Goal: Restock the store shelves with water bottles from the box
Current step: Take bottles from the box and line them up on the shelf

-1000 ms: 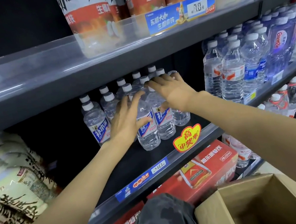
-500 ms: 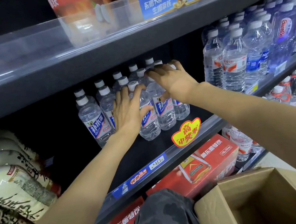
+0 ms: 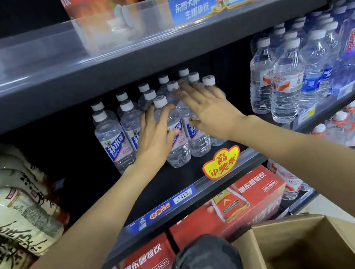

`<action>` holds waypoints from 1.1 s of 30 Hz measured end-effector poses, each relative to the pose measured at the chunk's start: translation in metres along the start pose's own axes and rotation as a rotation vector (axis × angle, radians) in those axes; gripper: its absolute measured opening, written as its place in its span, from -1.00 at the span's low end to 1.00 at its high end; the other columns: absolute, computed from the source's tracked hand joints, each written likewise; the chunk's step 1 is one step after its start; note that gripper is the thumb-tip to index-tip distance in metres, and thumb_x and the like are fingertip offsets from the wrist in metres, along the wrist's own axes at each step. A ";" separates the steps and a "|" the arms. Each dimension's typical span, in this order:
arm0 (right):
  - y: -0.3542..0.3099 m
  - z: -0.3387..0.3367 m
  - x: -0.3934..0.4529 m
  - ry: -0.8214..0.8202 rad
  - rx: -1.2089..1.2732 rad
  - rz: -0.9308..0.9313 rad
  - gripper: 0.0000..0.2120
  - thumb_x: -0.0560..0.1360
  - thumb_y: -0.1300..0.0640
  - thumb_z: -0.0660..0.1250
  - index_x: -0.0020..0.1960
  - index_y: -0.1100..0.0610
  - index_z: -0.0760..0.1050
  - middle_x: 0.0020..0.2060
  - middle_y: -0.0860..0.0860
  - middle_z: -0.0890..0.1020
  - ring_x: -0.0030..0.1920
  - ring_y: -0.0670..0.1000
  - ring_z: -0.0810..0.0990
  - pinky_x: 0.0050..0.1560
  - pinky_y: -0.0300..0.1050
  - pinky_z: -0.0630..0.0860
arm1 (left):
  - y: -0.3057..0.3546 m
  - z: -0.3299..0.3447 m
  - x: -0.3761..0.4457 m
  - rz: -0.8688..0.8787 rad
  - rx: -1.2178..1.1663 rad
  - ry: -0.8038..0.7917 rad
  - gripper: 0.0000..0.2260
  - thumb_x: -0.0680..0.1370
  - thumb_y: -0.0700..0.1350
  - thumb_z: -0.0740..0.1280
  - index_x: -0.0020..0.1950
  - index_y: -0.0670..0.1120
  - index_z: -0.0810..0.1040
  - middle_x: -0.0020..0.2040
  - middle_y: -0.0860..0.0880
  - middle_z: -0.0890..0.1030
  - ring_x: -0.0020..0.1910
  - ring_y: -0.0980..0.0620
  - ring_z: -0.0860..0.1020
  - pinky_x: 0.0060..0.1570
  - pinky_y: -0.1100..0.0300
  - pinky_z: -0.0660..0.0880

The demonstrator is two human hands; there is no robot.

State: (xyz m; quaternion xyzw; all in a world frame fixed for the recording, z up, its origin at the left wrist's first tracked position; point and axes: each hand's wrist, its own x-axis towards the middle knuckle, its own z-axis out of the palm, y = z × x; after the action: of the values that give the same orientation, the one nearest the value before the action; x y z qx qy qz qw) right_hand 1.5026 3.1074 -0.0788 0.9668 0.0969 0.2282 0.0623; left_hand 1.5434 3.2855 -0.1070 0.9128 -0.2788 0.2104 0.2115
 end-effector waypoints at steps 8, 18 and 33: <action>-0.003 -0.005 0.013 0.281 0.123 -0.148 -0.66 0.52 0.12 0.24 0.27 0.18 0.46 0.11 0.13 0.53 0.12 0.20 0.49 0.07 0.05 0.41 | -0.006 -0.021 -0.005 0.032 -0.078 -0.060 -0.37 0.51 -0.11 0.41 0.50 0.03 0.19 0.47 -0.07 0.28 0.38 -0.05 0.36 0.33 0.01 0.40; -0.082 -0.016 -0.003 0.219 0.133 -0.261 -0.75 0.53 0.10 0.23 0.18 0.16 0.44 0.02 0.10 0.55 0.06 0.18 0.52 0.01 0.03 0.35 | -0.015 -0.093 -0.080 0.036 0.158 -0.032 -0.57 0.55 -0.17 0.35 0.42 -0.10 0.40 0.33 -0.06 0.45 0.30 -0.07 0.47 0.25 0.04 0.45; -0.284 -0.048 -0.079 0.100 0.228 -0.684 -0.71 0.60 0.01 0.20 0.26 0.12 0.45 0.06 0.04 0.59 0.07 0.10 0.55 0.01 -0.02 0.39 | -0.072 -0.201 -0.305 -0.232 0.310 -0.001 -0.71 0.57 -0.18 0.32 0.29 -0.12 0.51 0.15 -0.06 0.56 0.16 -0.04 0.49 0.12 0.14 0.47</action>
State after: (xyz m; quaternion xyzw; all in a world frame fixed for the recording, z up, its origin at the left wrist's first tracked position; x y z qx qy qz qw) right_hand 1.3668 3.3707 -0.1170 0.8668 0.4424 0.2291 0.0221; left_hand 1.3022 3.5697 -0.1145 0.9606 -0.1359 0.2248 0.0911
